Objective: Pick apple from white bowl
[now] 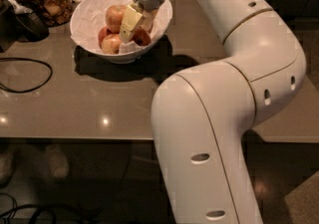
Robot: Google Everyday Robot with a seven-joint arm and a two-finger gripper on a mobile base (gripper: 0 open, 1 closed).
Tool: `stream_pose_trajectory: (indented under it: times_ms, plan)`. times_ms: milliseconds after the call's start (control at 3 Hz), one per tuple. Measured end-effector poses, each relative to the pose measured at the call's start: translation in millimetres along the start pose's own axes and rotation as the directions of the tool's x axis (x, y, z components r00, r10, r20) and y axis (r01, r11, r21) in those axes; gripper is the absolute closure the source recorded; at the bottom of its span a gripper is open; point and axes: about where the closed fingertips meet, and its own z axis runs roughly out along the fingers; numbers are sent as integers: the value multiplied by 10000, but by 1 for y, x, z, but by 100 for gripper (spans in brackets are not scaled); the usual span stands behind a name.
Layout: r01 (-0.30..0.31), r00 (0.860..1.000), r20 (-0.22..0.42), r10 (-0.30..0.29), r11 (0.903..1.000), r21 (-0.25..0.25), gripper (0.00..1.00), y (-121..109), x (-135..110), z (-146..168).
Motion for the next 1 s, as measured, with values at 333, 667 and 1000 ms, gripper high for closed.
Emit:
stream_pose_trajectory:
  times_ms: [333,667,1000]
  plan:
    - [38,10000,-14,-38,9999,-156,34,2,-4,7]
    - [54,10000,-23,-54,9997,-241,34,3,-6,10]
    - [54,10000,-23,-54,9997,-241,35,3,-6,10]
